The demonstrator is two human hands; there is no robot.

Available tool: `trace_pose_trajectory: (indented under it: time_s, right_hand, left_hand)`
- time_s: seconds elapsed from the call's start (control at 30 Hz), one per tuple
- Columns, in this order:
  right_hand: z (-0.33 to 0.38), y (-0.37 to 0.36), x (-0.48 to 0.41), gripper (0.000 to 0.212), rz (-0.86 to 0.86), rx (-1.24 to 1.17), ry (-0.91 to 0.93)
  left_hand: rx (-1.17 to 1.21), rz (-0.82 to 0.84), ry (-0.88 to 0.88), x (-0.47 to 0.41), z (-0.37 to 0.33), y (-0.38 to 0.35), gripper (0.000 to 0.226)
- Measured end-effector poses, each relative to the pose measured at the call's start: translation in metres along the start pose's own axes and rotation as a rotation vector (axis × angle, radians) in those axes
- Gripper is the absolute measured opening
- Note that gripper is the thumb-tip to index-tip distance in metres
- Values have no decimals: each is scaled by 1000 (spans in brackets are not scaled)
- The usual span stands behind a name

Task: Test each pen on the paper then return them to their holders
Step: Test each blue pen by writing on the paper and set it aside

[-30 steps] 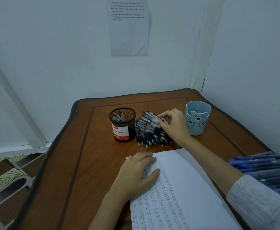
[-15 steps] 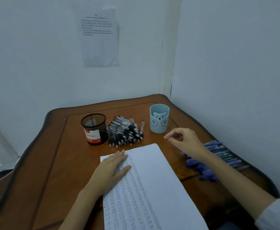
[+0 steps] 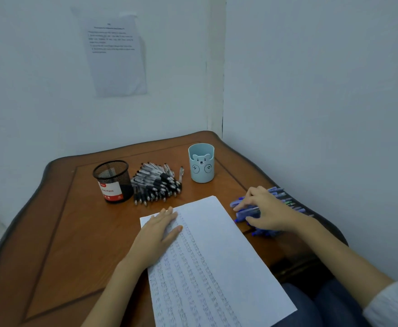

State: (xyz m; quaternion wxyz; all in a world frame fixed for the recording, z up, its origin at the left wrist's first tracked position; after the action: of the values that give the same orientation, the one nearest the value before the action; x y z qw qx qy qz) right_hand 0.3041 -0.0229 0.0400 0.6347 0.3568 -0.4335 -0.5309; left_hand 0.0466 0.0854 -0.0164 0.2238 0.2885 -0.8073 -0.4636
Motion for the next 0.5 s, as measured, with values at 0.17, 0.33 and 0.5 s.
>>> trace_pose_trajectory:
  time_s: [0.17,0.33,0.5]
  right_hand:
    - [-1,-7,-5,20,-13,29,-14]
    - [4,-4,-5,7,-49,-63,34]
    - [12,3,-8,6,-246,-103,157]
  left_hand:
    - [1,4,1,-3,-3,-2,56]
    - [18,2,-6,-5,-5,-2,55]
    - [9,-59,0,-2,-7,-2,52]
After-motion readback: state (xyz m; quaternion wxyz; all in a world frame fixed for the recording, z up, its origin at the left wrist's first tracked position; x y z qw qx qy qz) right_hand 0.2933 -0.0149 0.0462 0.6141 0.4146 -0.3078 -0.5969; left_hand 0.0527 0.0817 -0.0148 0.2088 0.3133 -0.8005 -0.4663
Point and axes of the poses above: each hand's wrist, its own x-axis away from the middle knuckle, its own y-axis out of the back of the hand, z = x × y, the point moved 4 cm from there along -x, towards the middle knuckle, and after that the axes turned 13 degrees about z, right-handed, at the moved point
